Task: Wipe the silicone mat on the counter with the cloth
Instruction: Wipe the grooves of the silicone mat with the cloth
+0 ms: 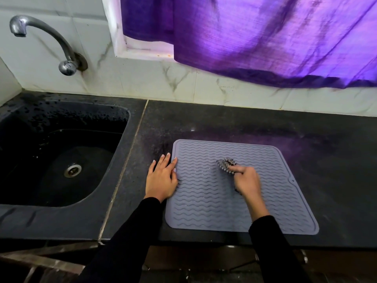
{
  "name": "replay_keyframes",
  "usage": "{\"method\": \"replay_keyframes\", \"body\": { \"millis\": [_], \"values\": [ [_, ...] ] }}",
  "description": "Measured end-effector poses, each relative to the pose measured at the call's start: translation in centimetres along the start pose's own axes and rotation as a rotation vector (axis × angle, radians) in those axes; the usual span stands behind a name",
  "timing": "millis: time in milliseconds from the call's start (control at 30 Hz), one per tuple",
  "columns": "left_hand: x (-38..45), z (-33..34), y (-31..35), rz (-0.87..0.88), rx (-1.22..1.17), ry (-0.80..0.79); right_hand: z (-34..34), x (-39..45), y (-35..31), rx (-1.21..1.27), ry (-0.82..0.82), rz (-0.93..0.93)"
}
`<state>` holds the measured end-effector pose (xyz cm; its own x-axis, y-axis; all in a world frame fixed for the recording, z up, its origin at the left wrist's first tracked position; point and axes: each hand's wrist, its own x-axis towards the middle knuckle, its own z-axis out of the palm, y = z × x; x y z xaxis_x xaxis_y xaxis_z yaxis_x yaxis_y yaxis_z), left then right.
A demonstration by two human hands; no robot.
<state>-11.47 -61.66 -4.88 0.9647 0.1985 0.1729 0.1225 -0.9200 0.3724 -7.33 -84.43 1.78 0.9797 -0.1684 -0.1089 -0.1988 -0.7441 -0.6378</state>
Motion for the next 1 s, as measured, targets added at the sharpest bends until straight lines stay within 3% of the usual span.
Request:
{"method": "replay_keyframes", "body": {
  "millis": [67, 133, 267, 567, 633, 700, 767, 867, 1000],
  "values": [
    [0.1, 0.1, 0.0, 0.002, 0.003, 0.008, 0.1, 0.1, -1.1, 0.086, 0.021, -0.069],
    [0.1, 0.2, -0.1, 0.004, -0.007, 0.022, 1.5, -0.9, -2.7, 0.04, -0.019, -0.271],
    [0.1, 0.4, -0.1, 0.001, 0.009, 0.041, 5.0, -2.5, -3.1, -0.36, -0.184, -0.643],
    [0.2, 0.6, -0.2, -0.023, 0.019, 0.039, 1.0, 0.3, 0.2, -0.468, -0.204, -0.562],
    [0.3, 0.6, -0.2, -0.023, 0.022, 0.046, -0.2, 2.0, 0.4, -0.284, -0.246, -0.438],
    [0.4, 0.6, 0.0, -0.023, 0.021, 0.055, -2.0, 4.2, 0.0, 0.057, -0.313, -0.193],
    [0.3, 0.7, 0.1, -0.024, 0.021, 0.053, -3.2, 5.9, 0.1, 0.291, -0.238, -0.032],
    [0.1, 0.6, 0.1, -0.031, 0.016, 0.052, -3.0, 4.8, 0.3, 0.043, -0.026, -0.199],
    [0.1, 0.6, 0.1, -0.031, 0.03, 0.051, -0.1, 1.4, 0.7, -0.207, -0.22, -0.569]
  ]
}}
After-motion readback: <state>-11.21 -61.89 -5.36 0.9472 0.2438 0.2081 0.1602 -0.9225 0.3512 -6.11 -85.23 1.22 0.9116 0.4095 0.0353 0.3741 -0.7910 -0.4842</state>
